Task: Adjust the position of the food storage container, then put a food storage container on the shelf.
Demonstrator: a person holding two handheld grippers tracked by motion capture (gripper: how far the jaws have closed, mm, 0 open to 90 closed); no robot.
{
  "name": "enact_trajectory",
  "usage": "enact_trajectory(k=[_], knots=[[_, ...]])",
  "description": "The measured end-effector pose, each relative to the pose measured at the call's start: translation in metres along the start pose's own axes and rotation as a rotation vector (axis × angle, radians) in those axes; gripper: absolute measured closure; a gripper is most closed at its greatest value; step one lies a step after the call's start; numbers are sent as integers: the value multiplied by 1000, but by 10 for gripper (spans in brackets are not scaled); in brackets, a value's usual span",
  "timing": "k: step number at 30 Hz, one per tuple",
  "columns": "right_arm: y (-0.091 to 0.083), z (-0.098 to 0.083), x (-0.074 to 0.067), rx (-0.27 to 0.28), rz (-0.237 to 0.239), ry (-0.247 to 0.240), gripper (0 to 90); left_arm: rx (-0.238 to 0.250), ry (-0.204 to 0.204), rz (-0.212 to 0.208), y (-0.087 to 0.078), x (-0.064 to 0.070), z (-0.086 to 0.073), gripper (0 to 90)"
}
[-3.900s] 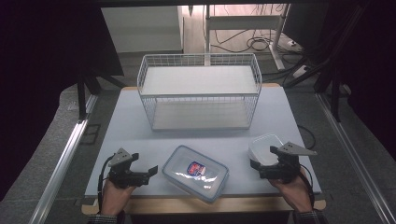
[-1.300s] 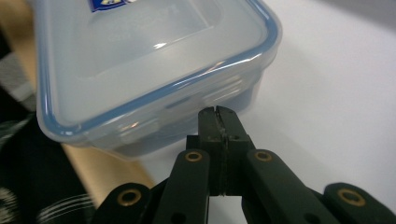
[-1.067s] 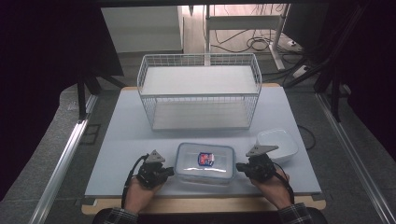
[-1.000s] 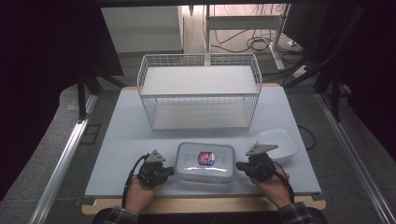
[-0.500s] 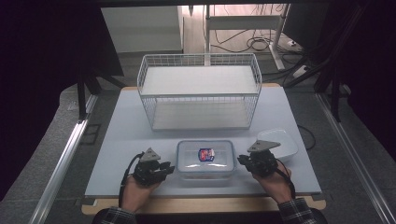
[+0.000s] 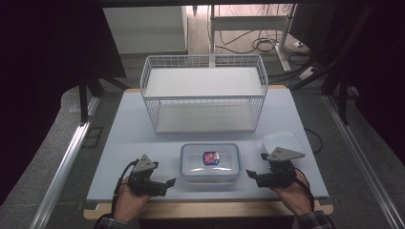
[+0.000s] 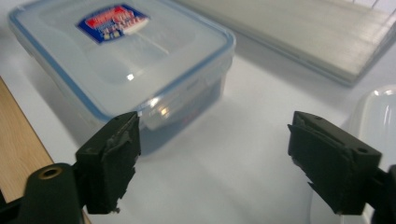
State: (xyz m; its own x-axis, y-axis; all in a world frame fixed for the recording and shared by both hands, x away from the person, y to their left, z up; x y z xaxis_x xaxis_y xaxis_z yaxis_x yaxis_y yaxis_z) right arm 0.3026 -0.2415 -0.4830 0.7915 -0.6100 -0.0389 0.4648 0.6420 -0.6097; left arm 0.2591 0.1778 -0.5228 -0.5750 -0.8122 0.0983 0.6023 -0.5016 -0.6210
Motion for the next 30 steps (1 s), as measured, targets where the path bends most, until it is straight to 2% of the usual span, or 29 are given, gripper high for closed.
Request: enact_trajectory(k=[2, 4, 5, 7, 9, 12, 18, 21, 22, 23, 24, 25, 28, 30], knots=[[-1, -1, -1, 11, 17, 11, 129, 10, 1, 13, 0, -1, 0, 69], [-1, -1, -2, 14, 20, 12, 109, 42, 14, 33, -1, -2, 0, 63], [-1, 0, -3, 16, 28, 7, 88, 56, -10, 53, -3, -3, 1, 54], [-1, 1, -4, 20, 18, 4, 82, 66, -15, 56, -4, -4, 1, 54], [0, 2, -3, 28, 19, 1, 67, 65, -18, 68, -3, -5, 1, 51], [-1, 4, -2, 40, 26, 4, 58, 38, -19, 63, -3, -5, 3, 62], [-1, 11, -5, 34, 26, 9, 35, 5, -25, 27, -5, -1, 10, 59], [1, 14, -7, 18, 36, 20, 6, 4, -25, 6, -7, -2, 14, 42], [3, 16, -7, 13, 45, 39, 3, 20, -38, -22, -9, -3, 18, 43], [3, 16, -7, 13, 45, 39, 3, 20, -38, -22, -9, -3, 18, 46], [4, 18, -6, 3, 60, 58, 4, 25, -49, -40, -9, -4, 20, 55], [4, 18, -6, 3, 60, 58, 4, 29, -52, -48, -10, -4, 22, 55], [5, 22, -7, -19, 68, 62, 25, 25, -42, -54, -8, -3, 28, 84], [6, 26, -9, -33, 71, 71, 60, 26, -39, -83, -5, -2, 32, 118]])
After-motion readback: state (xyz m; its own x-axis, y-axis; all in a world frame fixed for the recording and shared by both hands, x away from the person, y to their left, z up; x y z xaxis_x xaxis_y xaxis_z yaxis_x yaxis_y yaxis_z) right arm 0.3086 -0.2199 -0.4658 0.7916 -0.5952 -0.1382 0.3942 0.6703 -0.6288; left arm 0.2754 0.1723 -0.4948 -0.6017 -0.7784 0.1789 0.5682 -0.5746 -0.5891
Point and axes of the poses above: each handheld gripper's, and its own axes: y roughly forward along the jaws, z roughly out of its top, x roughly to its right, the point moved 1 cm from there along y, roughly forward along the jaws, and after that the axes turned 5 degrees about z, right-handed, at the moved point
